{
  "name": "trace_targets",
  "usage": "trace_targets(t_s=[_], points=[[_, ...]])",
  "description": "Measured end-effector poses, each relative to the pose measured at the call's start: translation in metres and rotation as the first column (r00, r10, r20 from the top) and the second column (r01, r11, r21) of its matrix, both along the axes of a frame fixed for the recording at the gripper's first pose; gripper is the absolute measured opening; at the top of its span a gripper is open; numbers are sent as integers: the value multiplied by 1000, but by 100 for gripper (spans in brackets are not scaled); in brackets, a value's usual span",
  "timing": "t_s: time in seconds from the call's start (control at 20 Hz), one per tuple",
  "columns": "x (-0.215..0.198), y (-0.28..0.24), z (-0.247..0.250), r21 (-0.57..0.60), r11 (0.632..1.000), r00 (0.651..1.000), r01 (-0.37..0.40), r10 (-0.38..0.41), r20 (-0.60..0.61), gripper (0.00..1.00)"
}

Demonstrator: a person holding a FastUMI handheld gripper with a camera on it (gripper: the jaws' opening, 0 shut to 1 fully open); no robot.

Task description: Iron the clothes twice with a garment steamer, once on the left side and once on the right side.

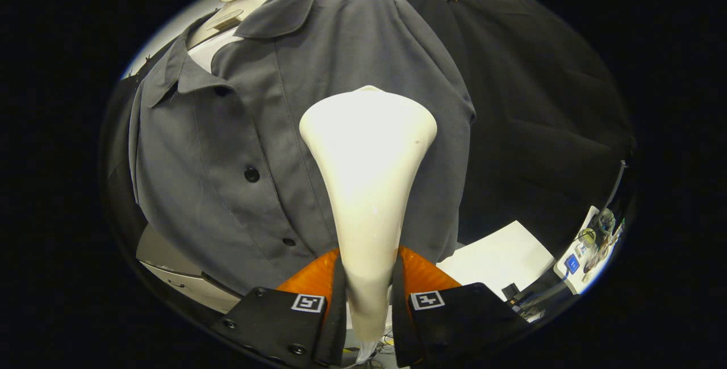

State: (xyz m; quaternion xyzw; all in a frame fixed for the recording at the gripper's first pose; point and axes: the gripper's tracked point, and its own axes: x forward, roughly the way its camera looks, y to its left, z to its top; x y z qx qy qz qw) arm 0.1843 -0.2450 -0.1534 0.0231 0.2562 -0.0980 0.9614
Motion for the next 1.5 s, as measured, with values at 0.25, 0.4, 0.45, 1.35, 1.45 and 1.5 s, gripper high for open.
trace_targets(t_s=[0.25,0.4,0.45,1.35,1.45,1.5], points=[[-4,-5,-26,16,1000,999,11,-10,-45,41],[-7,-7,-43,23,1000,997,17,-15,-77,41],[-9,-10,-50,25,1000,996,19,-17,-88,41],[-33,-35,-157,46,996,968,78,-64,-244,41],[-35,-37,-167,49,995,964,86,-71,-257,41],[-36,-38,-172,49,995,962,90,-74,-264,41]])
